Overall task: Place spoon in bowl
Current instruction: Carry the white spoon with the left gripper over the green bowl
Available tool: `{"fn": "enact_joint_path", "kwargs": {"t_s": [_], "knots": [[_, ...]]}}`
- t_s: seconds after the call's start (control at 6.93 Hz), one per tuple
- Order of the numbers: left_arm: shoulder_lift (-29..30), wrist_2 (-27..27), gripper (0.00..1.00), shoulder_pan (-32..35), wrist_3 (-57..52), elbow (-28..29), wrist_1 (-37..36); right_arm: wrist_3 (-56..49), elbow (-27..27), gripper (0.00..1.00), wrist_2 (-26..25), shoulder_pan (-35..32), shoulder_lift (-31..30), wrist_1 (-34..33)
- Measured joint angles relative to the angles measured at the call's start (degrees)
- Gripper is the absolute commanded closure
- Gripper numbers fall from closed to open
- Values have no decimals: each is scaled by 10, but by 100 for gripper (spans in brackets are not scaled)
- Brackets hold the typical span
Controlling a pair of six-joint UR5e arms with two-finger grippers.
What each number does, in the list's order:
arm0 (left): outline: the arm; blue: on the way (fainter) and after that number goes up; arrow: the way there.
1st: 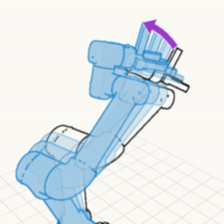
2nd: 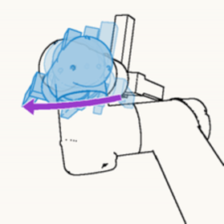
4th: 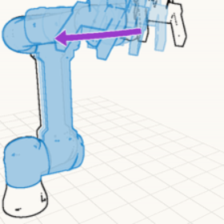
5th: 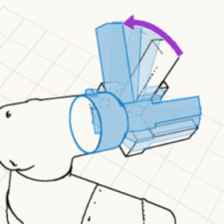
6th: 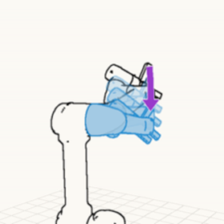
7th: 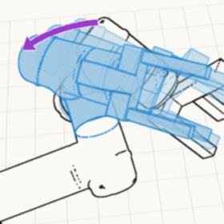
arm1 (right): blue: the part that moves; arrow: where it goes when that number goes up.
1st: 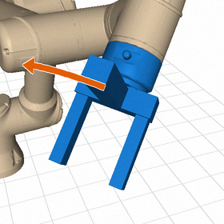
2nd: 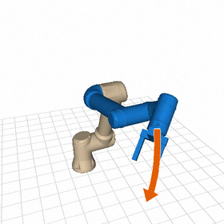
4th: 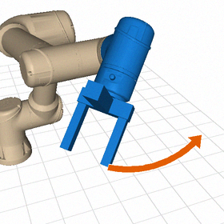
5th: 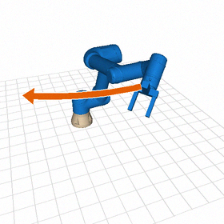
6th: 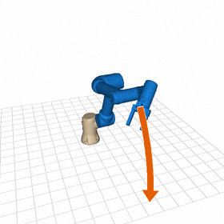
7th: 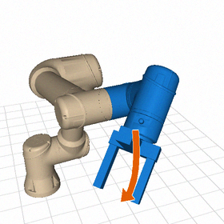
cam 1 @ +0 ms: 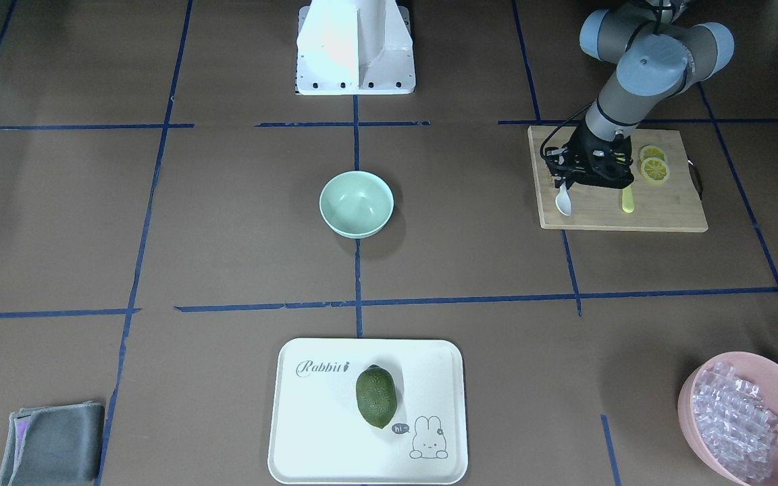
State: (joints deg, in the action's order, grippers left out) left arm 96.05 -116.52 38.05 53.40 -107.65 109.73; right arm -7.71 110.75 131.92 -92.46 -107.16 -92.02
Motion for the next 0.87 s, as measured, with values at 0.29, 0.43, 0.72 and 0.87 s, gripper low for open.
{"fn": "enact_joint_path", "kwargs": {"t_s": [0.29, 0.43, 0.72, 0.87], "knots": [[74, 1, 100, -13, -30, -2, -8, 1, 0, 0, 0, 0, 0, -1], [117, 1, 100, -17, -37, -2, -29, 1, 0, 0, 0, 0, 0, -1], [210, 4, 100, -40, -38, 2, -103, 0, 0, 0, 0, 0, -1, -1], [253, 5, 100, -59, -36, 19, -121, 0, 0, 0, 0, 0, -1, -1]]}}
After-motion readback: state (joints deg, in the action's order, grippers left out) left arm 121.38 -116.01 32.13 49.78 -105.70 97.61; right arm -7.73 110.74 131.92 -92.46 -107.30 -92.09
